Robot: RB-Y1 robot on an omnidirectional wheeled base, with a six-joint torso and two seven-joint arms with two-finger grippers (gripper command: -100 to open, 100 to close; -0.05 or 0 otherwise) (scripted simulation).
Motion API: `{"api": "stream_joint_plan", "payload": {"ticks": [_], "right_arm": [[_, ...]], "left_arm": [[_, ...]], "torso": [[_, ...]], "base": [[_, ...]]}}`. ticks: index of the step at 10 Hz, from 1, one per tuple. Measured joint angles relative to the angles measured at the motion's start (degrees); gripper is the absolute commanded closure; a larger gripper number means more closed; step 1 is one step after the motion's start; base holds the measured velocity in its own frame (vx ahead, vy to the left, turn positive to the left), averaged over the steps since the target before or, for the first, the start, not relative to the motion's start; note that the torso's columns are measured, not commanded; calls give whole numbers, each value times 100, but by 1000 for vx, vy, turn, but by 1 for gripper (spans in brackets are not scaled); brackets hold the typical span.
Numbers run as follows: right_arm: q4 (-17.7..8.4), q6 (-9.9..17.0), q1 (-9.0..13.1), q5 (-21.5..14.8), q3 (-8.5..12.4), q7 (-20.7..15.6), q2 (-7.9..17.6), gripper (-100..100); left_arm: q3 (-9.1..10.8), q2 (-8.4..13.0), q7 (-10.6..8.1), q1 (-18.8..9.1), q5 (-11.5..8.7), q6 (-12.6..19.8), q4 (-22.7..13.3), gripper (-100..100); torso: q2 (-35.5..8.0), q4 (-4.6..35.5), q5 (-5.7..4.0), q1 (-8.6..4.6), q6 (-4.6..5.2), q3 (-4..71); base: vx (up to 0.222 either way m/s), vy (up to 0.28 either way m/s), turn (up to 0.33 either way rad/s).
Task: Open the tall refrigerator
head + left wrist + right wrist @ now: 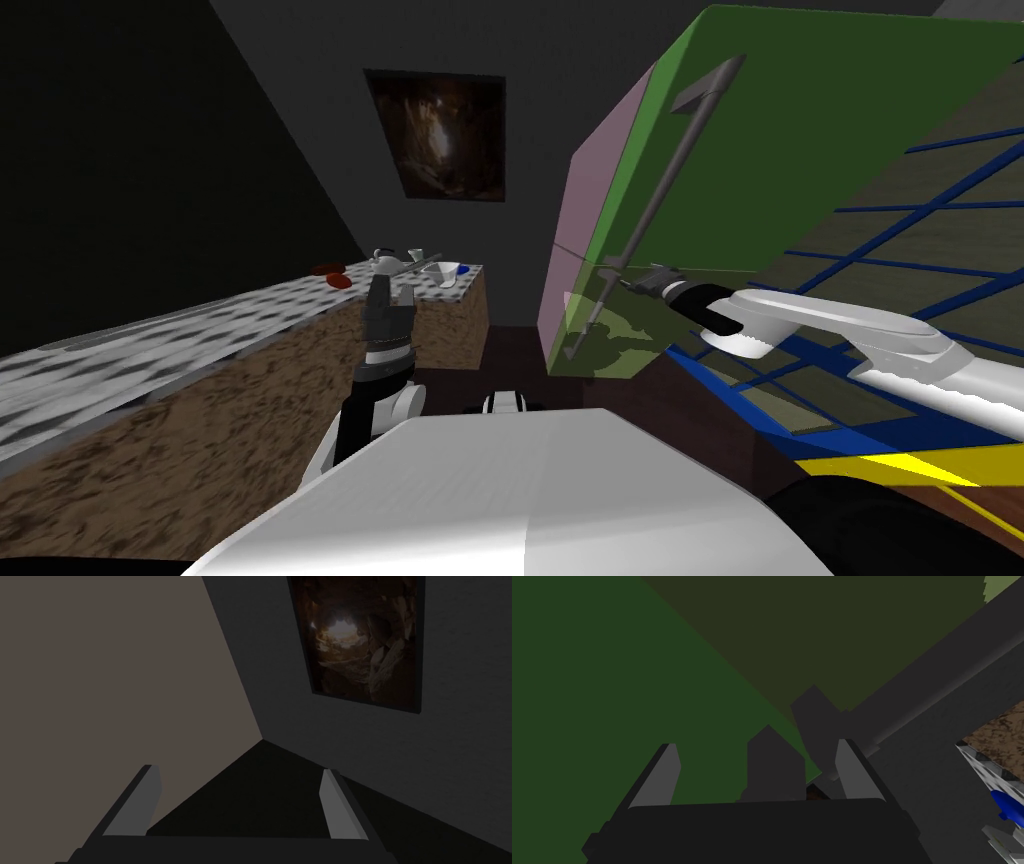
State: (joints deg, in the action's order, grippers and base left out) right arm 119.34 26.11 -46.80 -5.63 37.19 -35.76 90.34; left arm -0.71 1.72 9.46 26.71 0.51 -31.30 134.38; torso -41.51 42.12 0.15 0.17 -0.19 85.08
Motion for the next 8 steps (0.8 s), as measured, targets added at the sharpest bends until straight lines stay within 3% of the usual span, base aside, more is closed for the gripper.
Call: {"api": "stream_joint_plan", "payload": {"ticks": [3,5,6,7,8], "right_arm": [[-123,-444,424,-396,-351,272,-140,-100],[-192,-796,607,-541,-324,377,-185,-100],[-222,-894,732,-600,-406,399,-191,-100],[-294,-1030,926,-760,-591,541,-234,-100],[-315,-1193,1116,-949,-753,652,-295,-100]], "left_arm": [[-1,0,0,-1,0,0,-1,0],[0,0,0,-1,0,0,0,0],[0,1,0,-3,0,1,-1,0],[0,0,0,-1,0,0,-1,0],[0,0,0,-1,0,0,0,0]], "torso": [[-6,-6,-10,-9,-18,-3],[-76,14,-14,-19,5,-47],[-93,17,-14,-10,-13,-60],[-59,11,-11,-2,12,-42],[-55,8,-10,-4,15,-35]], "base": [[133,34,-273],[56,4,-101],[117,16,-334],[139,33,-440],[72,33,-82]]}}
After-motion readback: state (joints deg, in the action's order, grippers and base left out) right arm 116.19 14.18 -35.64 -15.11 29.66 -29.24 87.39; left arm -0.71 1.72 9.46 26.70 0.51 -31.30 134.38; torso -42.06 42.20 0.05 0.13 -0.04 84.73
